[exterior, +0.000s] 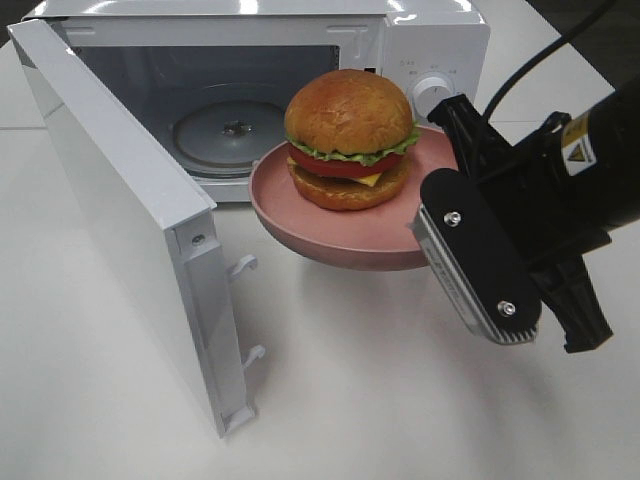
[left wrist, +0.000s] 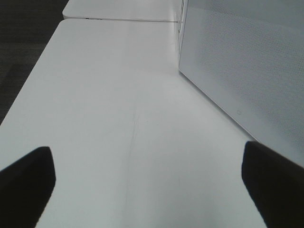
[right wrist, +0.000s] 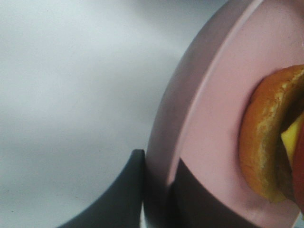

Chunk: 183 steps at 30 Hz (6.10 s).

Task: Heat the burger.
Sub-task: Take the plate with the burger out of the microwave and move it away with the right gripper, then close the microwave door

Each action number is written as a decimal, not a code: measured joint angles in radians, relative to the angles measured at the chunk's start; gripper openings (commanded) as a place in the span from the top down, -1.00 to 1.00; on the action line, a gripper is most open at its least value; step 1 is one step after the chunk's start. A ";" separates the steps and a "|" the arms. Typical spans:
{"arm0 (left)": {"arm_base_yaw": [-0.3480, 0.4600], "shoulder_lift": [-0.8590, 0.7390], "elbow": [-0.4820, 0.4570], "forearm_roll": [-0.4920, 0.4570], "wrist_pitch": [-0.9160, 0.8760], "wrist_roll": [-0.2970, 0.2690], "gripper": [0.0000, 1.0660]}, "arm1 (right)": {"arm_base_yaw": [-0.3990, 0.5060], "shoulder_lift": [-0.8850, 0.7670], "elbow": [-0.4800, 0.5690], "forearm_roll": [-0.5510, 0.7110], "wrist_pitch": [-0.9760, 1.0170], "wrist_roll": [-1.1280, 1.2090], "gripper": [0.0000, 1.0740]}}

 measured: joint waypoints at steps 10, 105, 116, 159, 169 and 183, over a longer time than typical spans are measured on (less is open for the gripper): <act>0.000 0.000 0.000 0.000 0.000 0.000 -0.88 | 0.000 -0.170 0.108 0.000 0.011 0.053 1.00; 0.000 0.000 0.000 0.000 0.000 0.000 -0.88 | 0.000 -0.059 0.245 -0.797 0.389 2.001 0.98; 0.000 0.000 0.000 0.000 0.000 0.000 -0.88 | 0.000 0.164 0.189 -0.877 0.412 2.281 0.96; 0.000 0.000 0.000 0.000 0.000 0.000 -0.88 | 0.000 0.605 0.177 -0.922 0.299 2.704 0.68; 0.000 0.000 0.000 0.000 0.000 0.000 -0.88 | 0.000 0.588 0.176 -0.900 0.318 2.666 0.12; 0.000 0.000 0.000 0.000 0.000 0.000 -0.88 | 0.000 0.332 0.124 -0.690 0.297 2.390 0.09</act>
